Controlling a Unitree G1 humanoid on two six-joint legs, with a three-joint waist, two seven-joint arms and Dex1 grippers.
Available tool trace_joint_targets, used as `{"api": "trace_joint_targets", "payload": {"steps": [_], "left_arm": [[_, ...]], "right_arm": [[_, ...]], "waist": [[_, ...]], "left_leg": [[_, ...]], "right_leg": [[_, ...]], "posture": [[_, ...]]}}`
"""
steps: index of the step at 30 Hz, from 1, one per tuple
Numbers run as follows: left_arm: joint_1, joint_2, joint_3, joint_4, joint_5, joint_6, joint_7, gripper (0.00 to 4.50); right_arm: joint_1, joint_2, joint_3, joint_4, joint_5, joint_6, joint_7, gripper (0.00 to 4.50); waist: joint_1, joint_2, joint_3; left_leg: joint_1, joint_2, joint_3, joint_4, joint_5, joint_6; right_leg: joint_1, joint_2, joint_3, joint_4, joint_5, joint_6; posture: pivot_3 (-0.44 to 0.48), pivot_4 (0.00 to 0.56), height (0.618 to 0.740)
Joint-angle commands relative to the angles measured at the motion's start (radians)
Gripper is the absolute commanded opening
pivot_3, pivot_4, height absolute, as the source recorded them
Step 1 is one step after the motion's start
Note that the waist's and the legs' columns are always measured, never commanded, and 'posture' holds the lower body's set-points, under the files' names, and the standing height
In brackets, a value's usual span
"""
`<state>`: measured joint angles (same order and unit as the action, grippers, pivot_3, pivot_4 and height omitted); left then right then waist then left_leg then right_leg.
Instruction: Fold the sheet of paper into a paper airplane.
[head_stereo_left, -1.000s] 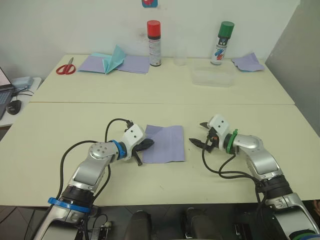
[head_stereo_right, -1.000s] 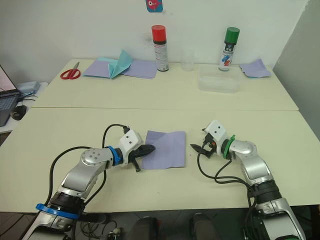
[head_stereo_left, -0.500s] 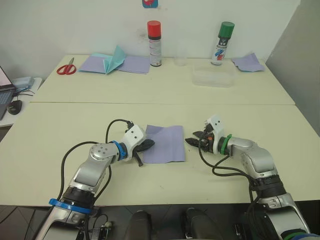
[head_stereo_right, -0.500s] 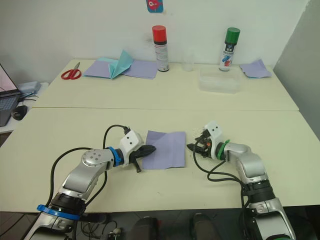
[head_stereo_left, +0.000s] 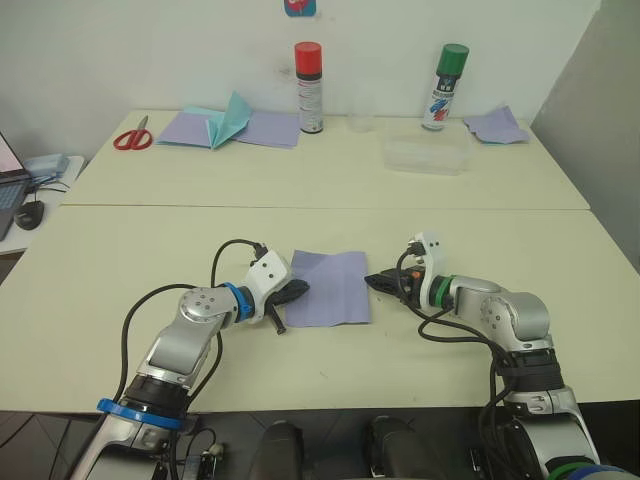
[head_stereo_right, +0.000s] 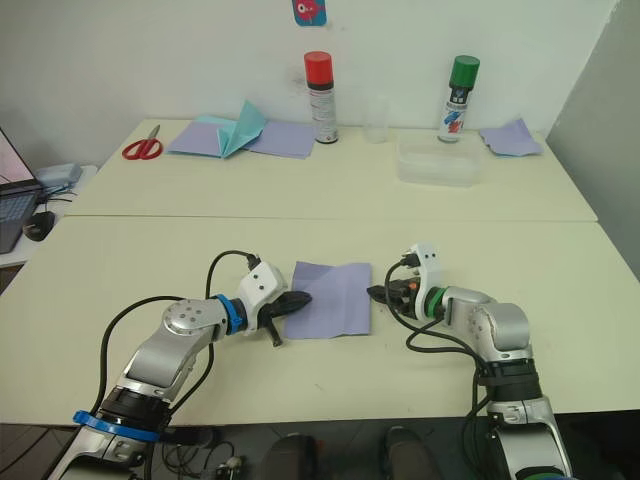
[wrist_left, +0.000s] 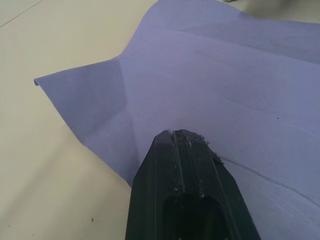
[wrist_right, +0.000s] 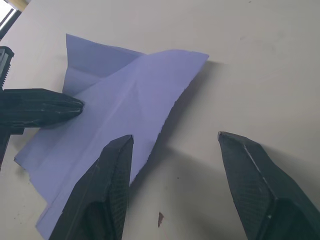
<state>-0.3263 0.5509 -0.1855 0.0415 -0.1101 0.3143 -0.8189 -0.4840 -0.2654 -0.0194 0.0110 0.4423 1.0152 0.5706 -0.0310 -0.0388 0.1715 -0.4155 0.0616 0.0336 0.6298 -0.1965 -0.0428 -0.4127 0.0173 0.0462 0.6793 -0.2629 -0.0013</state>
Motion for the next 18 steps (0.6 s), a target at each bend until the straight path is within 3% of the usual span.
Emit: {"api": "trace_joint_targets", "payload": {"steps": [1,3,6,12,18], "left_arm": [[0.017,0.006,-0.033,0.018,0.025,0.01,-0.02,0.0],[0.014,0.006,-0.033,0.021,0.026,0.008,-0.021,0.0],[0.012,0.002,-0.037,0.023,0.029,0.007,-0.017,0.0],[0.012,0.0,-0.038,0.023,0.029,0.008,-0.019,0.0],[0.008,-0.001,-0.039,0.029,0.029,0.005,-0.021,0.0]], "right_arm": [[-0.008,-0.01,0.003,-0.037,0.013,-0.015,0.006,2.81],[-0.01,-0.015,0.004,-0.036,0.018,-0.015,0.009,2.81],[-0.014,-0.012,-0.014,-0.035,0.054,0.01,0.024,2.22],[-0.016,-0.046,0.012,-0.023,0.038,-0.029,0.039,0.02],[-0.031,-0.086,0.023,0.004,0.037,-0.063,0.065,0.02]], "waist": [[0.0,0.0,0.0],[0.0,0.0,0.0],[0.0,0.0,0.0],[0.0,0.0,0.0],[0.0,0.0,0.0]], "left_leg": [[0.0,0.0,0.0,0.0,0.0,0.0],[0.0,0.0,0.0,0.0,0.0,0.0],[0.0,0.0,0.0,0.0,0.0,0.0],[0.0,0.0,0.0,0.0,0.0,0.0],[0.0,0.0,0.0,0.0,0.0,0.0]], "right_leg": [[0.0,0.0,0.0,0.0,0.0,0.0],[0.0,0.0,0.0,0.0,0.0,0.0],[0.0,0.0,0.0,0.0,0.0,0.0],[0.0,0.0,0.0,0.0,0.0,0.0],[0.0,0.0,0.0,-0.001,0.0,0.0]], "posture": [[0.0,0.15,0.74],[0.0,0.15,0.74],[0.0,0.15,0.74],[0.0,0.15,0.74],[0.0,0.15,0.74]]}}
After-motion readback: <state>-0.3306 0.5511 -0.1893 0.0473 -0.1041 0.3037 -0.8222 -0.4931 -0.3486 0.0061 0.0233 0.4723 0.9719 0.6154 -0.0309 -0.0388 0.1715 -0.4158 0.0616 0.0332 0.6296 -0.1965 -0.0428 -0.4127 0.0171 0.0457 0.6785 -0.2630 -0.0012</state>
